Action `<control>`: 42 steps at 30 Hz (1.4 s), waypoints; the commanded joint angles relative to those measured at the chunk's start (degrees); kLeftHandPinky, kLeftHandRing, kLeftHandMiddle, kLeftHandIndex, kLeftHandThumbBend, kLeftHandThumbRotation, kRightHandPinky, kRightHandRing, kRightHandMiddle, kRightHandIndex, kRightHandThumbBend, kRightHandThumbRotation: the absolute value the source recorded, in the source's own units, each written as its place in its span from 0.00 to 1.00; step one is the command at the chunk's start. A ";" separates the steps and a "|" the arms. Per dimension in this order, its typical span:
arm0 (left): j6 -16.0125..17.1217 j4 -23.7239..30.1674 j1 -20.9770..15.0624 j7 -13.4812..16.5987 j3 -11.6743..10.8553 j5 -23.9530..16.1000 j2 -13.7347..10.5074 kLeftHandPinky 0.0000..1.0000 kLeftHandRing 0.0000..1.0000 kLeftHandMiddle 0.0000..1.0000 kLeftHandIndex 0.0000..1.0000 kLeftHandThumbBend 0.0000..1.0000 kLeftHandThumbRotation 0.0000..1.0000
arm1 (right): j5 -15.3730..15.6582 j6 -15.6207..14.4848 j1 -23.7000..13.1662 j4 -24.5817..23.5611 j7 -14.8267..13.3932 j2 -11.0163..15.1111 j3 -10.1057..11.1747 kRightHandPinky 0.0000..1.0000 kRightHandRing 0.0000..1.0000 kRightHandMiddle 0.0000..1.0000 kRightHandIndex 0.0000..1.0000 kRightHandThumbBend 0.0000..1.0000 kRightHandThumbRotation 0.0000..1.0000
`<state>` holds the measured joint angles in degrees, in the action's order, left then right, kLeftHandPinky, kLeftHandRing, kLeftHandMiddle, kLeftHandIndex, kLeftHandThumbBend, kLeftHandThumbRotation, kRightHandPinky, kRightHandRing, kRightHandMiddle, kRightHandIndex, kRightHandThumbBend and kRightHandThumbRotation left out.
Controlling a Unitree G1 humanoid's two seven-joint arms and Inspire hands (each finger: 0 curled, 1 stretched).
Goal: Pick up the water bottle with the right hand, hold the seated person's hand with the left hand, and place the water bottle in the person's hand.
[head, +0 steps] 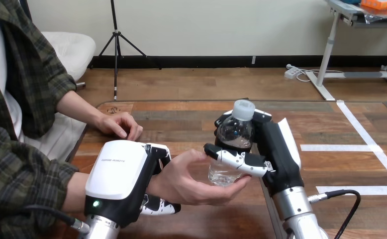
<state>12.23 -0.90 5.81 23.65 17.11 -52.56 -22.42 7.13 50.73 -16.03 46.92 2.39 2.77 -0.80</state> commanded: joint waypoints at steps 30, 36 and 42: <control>1.65 2.69 -2.97 0.89 -0.20 0.60 0.38 0.21 0.24 0.28 0.28 0.94 0.00 | -0.04 3.05 -4.75 0.20 2.36 -0.33 -2.50 0.40 0.44 0.48 0.49 0.68 0.00; 1.67 2.50 -3.05 1.08 -0.17 0.55 0.44 0.21 0.24 0.28 0.28 0.95 0.00 | -0.37 3.58 -4.13 -0.41 3.68 -0.46 -2.89 0.40 0.44 0.47 0.49 0.68 0.00; 1.54 2.43 -3.08 1.03 -0.18 0.59 0.52 0.21 0.24 0.28 0.28 0.94 0.00 | -0.70 3.78 -3.32 -1.47 4.98 -0.48 -3.64 0.39 0.43 0.47 0.49 0.67 0.00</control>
<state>12.23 -0.89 5.98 23.64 17.10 -52.44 -22.42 7.43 52.02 -16.17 48.13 6.56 2.70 -3.87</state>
